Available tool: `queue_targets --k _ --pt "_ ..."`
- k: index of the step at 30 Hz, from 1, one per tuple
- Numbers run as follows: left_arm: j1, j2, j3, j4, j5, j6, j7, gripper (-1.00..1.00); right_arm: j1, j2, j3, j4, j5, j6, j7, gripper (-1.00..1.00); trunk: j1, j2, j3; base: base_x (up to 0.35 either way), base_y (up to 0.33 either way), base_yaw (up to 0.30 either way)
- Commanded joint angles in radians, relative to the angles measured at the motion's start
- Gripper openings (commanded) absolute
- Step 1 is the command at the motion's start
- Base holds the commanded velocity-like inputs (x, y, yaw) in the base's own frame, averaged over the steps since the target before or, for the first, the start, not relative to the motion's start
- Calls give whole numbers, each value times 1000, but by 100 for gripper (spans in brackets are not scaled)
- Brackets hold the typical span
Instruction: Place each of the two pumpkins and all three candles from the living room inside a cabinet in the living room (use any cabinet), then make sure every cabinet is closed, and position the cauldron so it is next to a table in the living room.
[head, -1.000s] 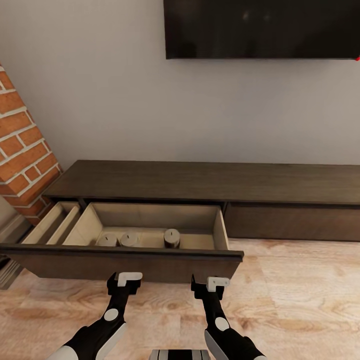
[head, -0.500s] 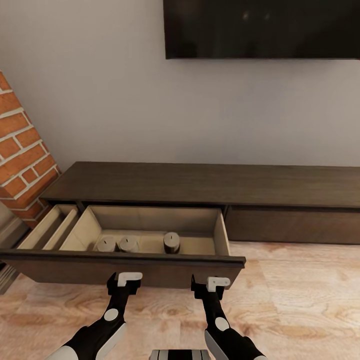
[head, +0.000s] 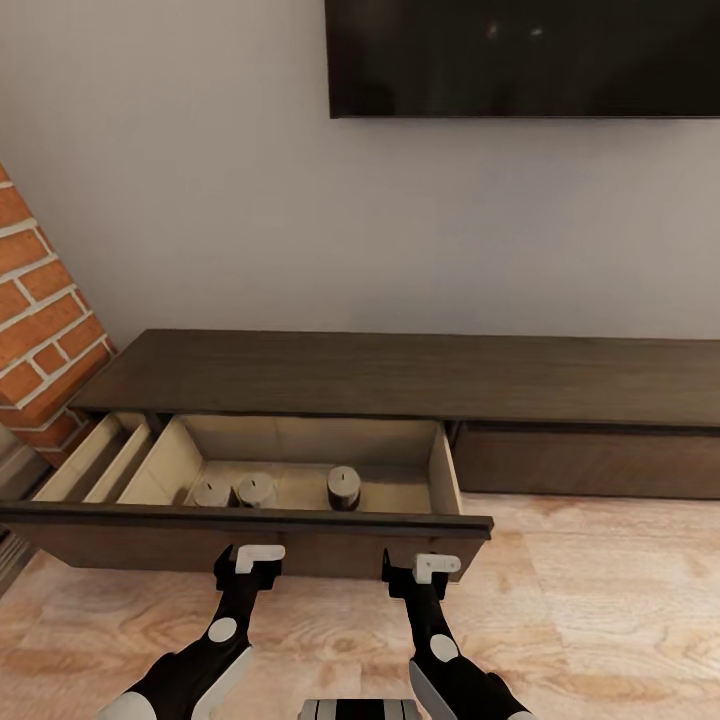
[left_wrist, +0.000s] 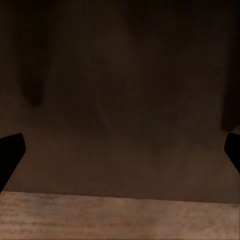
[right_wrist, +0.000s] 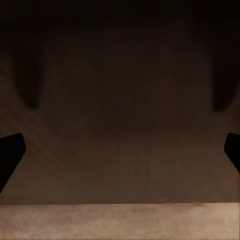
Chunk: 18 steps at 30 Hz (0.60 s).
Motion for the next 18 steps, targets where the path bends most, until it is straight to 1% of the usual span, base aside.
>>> queue_targets --k 1,18 --pt "-1 1 -7 -1 8 -6 7 100 -1 -1 8 1 -9 -5 -7 100 0 0 -1 205 0 0" --pt "-1 1 -7 -1 8 -6 7 100 -1 -1 7 1 -9 -5 -7 100 0 0 -1 210 0 0"
